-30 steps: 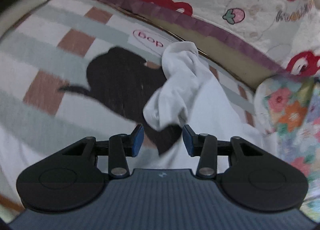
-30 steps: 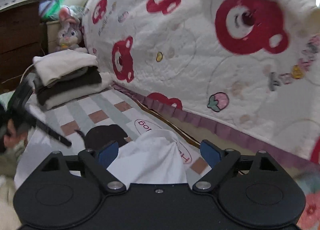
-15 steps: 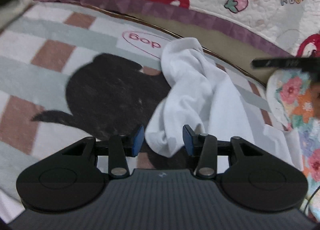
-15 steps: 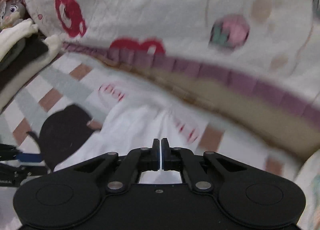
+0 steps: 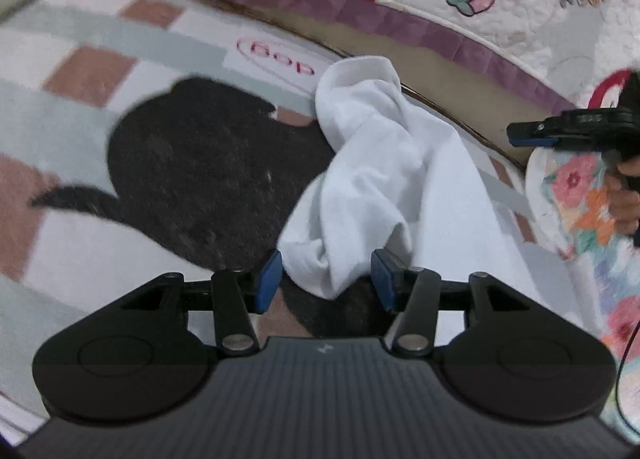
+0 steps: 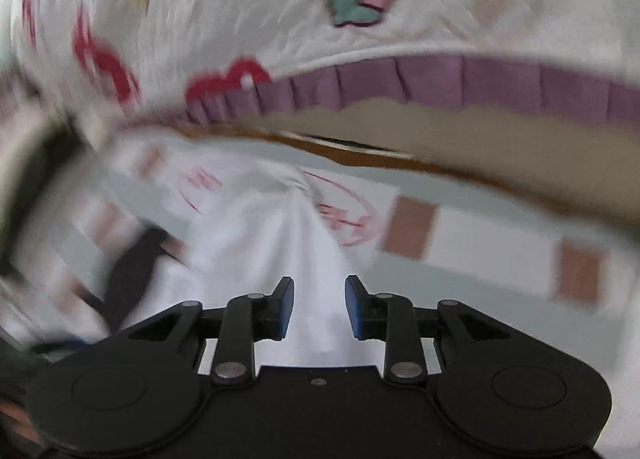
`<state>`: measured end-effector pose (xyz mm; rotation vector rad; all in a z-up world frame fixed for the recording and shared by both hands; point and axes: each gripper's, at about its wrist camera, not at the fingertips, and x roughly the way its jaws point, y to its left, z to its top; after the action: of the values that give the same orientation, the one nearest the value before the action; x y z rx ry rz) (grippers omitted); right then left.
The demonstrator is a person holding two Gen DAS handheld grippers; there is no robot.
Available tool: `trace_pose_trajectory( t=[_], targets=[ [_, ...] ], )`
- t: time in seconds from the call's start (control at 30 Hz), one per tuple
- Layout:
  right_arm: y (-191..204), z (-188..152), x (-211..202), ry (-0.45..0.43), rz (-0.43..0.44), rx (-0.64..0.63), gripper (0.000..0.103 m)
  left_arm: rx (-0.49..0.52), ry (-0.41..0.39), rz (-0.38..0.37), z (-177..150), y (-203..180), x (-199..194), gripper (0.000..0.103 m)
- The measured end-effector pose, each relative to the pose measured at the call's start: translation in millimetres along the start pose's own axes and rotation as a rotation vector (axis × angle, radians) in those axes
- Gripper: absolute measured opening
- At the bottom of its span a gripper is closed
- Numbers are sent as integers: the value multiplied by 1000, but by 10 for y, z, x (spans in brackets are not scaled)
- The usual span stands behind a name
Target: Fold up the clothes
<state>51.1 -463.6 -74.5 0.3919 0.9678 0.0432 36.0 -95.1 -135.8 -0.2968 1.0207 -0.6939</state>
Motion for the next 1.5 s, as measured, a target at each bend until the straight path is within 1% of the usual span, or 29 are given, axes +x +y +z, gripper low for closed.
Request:
trace_pose_trajectory(
  t=[0.03,0.07,0.13,0.2,0.27,0.37,0.43,0.57,0.7,0.77,0.8,0.83,0.87,0.9,0.97,1.03,1.07,1.13,1.17,1.2,1.23,1.27,1.3,1.33,1.43,1.5],
  targets=[
    [-100,-4,-1,-9,67,80,41,-4,1,-1,-7,-6,10,46],
    [-197,-6,-1,-17,130,156,47,-2,1,6,-13,-21,14,46],
    [-265,14,55,-15,147,206,48,51,-18,36,-23,-101,4,45],
    [-230,58,128,7,103,158,48,85,-33,57,-25,-147,-4,45],
    [-160,90,225,34,46,86,48,80,-33,55,-22,-126,8,45],
    [-108,95,384,60,23,46,48,83,-38,70,-8,-87,34,45],
    [-80,92,491,72,17,23,48,79,-22,54,2,-61,59,47],
    [60,74,712,95,-9,-33,49,30,28,-34,-16,-34,163,51],
    [201,63,870,94,-41,-90,50,-49,68,-62,96,3,236,53],
    [245,85,917,71,-57,-103,50,-84,93,-82,160,53,295,49],
    [263,100,944,61,-67,-108,51,-62,99,-69,181,38,322,26],
    [278,118,981,51,-82,-117,53,-24,104,-46,197,4,348,8],
    [289,133,1028,43,-97,-130,57,14,108,-22,212,-29,373,8],
    [290,139,1077,39,-111,-137,60,52,112,1,228,-63,399,7],
    [269,127,1192,46,-146,-132,62,153,86,63,249,-194,371,7],
    [243,95,1301,66,-207,-107,65,268,21,136,302,-348,294,7],
    [247,77,1301,53,-237,-103,65,310,-13,165,352,-417,249,7],
    [251,56,1283,48,-239,-94,62,367,-68,205,469,-521,165,7],
    [243,54,1269,55,-231,-88,56,376,-84,213,536,-546,135,7],
    [227,58,1246,61,-215,-81,44,376,-99,216,598,-570,106,7],
    [207,65,1209,59,-191,-77,33,376,-112,216,652,-588,74,7],
    [189,68,1178,57,-173,-78,11,376,-123,214,705,-604,41,7],
    [176,71,1136,47,-169,-82,7,384,-139,218,739,-623,11,7],
    [176,73,1076,20,-164,-85,7,386,-153,221,758,-626,-21,7],
    [165,83,813,-90,-151,-59,6,377,-193,225,805,-611,-118,7],
    [168,91,548,-185,-155,-39,5,371,-219,227,836,-602,-184,7]
  ],
)
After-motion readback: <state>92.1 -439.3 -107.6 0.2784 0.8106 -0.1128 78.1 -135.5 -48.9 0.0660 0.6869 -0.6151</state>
